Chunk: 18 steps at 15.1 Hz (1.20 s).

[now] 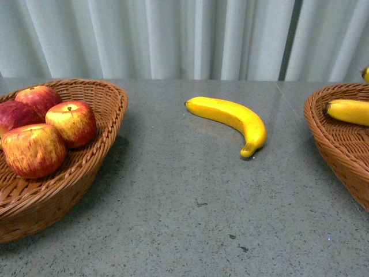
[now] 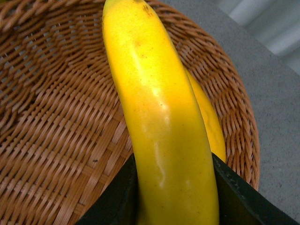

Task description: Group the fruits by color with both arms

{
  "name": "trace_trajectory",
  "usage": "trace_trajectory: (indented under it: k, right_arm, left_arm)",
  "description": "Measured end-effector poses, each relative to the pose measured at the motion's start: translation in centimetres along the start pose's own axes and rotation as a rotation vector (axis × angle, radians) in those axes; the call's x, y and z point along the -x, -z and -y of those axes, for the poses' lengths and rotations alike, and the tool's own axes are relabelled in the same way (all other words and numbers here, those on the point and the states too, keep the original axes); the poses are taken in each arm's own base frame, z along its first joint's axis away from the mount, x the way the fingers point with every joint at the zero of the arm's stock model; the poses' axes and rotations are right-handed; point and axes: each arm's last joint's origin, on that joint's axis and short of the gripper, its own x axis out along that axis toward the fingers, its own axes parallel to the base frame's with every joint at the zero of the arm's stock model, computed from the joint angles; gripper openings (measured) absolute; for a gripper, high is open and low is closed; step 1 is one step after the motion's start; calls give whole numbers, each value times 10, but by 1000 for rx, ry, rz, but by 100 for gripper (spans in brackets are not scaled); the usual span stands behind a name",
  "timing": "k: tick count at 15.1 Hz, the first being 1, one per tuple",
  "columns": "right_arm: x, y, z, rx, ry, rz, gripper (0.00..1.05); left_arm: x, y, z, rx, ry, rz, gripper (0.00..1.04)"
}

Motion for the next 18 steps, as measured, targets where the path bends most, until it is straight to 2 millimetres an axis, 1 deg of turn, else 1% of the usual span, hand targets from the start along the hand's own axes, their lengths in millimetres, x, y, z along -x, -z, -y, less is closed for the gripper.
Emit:
trace_trajectory:
  k: [1,2,3,5,6,7,9,10,11,12,13,14,15,16,18]
  right_arm:
    - [0,3,-2,12,-9,-2,48]
    - [0,-5,-5,31,-22,38,61]
    - [-1,-22,-9,44,-28,89,74]
    - [-7,-73,-17,59,-35,203,97]
    - [-16,-100,-29,47,-78,251,98]
    - [-31,-122,-46,40,-134,284,98]
    - [-62,-154,-85,48,-251,303,98]
    - [-81,-163,-105,45,-299,277,98]
    - [-98,-170,-122,44,-340,244,98]
    - [-112,-174,-132,52,-347,218,98]
    - [-138,-172,-145,60,-362,145,98]
    - [-168,-170,-146,39,-330,45,98]
    - [-180,-166,-144,17,-309,-22,98]
    - [-183,-165,-139,9,-285,-66,98]
    - [-187,-159,-136,7,-278,-141,98]
  left_arm:
    - [0,0,0,0,0,0,98]
    - [0,0,0,0,0,0,98]
    - [0,0,0,0,0,0,98]
    - [0,0,0,0,0,0,98]
    - [0,0,0,0,0,0,98]
    - [0,0,0,0,0,0,98]
    - [0,0,0,0,0,0,98]
    - [0,0,0,0,0,0,98]
    - [0,0,0,0,0,0,98]
    - [0,0,0,0,0,0,98]
    - [0,0,0,0,0,0,98]
    - [0,0,0,0,0,0,98]
    - [0,0,0,0,0,0,98]
    - [0,0,0,0,0,0,98]
    - [0,0,0,0,0,0,98]
